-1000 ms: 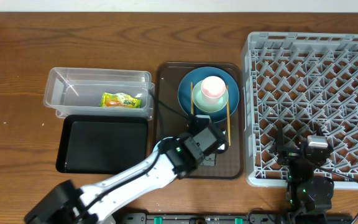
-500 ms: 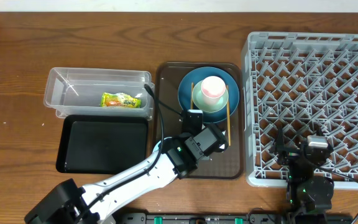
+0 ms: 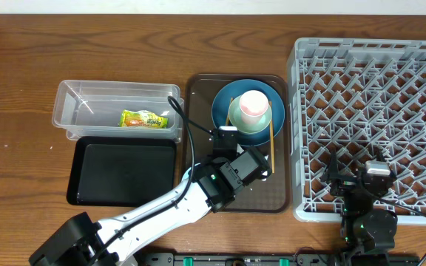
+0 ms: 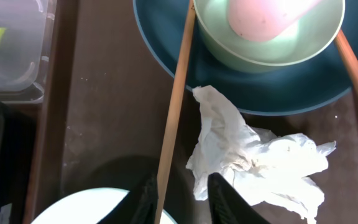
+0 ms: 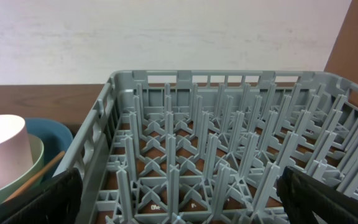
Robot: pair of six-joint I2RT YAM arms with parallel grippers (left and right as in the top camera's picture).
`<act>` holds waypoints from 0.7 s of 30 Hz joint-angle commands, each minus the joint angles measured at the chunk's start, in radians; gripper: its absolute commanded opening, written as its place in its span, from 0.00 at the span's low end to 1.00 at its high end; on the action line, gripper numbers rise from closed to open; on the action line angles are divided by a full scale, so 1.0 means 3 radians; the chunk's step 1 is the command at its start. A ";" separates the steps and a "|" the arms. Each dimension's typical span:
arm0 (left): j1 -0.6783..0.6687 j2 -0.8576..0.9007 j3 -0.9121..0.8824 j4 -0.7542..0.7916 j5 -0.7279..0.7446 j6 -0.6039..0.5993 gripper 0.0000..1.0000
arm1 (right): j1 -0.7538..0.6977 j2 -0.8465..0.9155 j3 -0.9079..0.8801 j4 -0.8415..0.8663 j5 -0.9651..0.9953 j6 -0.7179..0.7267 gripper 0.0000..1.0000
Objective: Sort waste into correct bins and load items into the dishwasher rack
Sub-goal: 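Move the left gripper to the crumpled white tissue and grasp it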
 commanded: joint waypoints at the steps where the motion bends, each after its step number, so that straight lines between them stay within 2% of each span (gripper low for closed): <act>1: -0.0005 -0.0046 0.0028 0.0065 -0.0116 0.0017 0.33 | 0.0036 0.0000 -0.0014 -0.0003 -0.0001 0.0032 0.99; 6: -0.0005 -0.0153 0.0072 0.0153 -0.0072 0.0017 0.33 | 0.0037 0.0000 -0.0014 -0.0004 -0.0001 0.0032 0.99; 16: -0.0011 -0.0306 0.0061 0.0191 0.0538 0.0015 0.34 | 0.0037 0.0000 -0.0014 -0.0003 -0.0001 0.0032 0.99; 21: -0.0014 -0.0109 0.0047 0.0191 0.0610 0.0017 0.49 | 0.0037 0.0000 -0.0014 -0.0003 -0.0001 0.0032 0.99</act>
